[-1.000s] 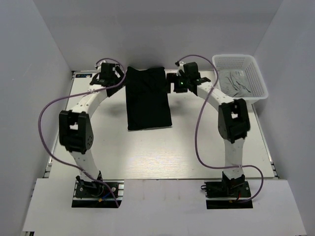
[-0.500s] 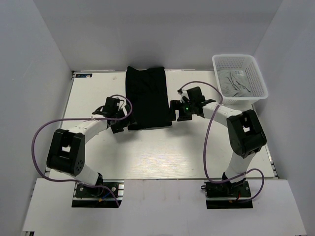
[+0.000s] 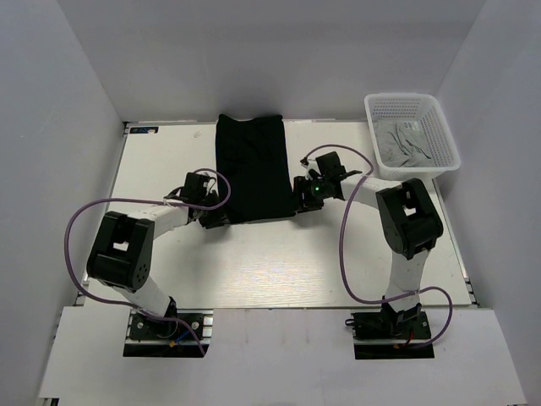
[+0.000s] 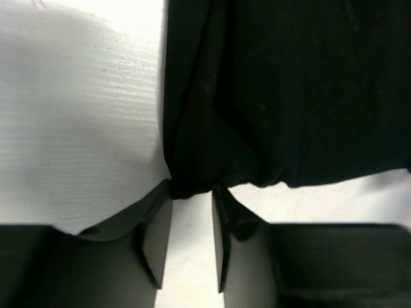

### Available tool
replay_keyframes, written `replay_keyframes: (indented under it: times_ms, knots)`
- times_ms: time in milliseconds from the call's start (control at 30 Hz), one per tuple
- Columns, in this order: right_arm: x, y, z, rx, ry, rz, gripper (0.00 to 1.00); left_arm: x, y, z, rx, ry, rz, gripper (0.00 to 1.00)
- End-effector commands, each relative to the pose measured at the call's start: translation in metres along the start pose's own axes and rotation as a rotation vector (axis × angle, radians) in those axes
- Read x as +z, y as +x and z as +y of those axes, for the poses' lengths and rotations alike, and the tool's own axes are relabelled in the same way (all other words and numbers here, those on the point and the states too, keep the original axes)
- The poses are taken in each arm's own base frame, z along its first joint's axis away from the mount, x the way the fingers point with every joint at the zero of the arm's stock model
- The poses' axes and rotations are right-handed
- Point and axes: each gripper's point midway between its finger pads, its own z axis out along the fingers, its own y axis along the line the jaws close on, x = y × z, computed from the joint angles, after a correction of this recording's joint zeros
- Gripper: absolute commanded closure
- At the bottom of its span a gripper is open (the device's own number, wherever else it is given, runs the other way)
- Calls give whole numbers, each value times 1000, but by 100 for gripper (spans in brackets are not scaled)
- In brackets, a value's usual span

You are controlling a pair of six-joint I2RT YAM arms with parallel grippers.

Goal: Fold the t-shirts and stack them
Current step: Grab one side of the 2/3 rectangular tshirt with both arms

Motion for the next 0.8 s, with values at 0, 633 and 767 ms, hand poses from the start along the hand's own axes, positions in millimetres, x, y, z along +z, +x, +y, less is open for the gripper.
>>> replay_keyframes:
  times_ms: [0, 633, 767]
  knots:
    - [12, 9, -5, 3, -1, 56, 47, 6, 7, 6, 9, -14, 12, 63]
    - [-27, 24, 33, -134, -51, 43, 100, -54, 2, 4, 41, 46, -174, 100]
    - [-46, 87, 43, -131, -70, 176, 100, -80, 39, -7, 35, 161, -112, 100]
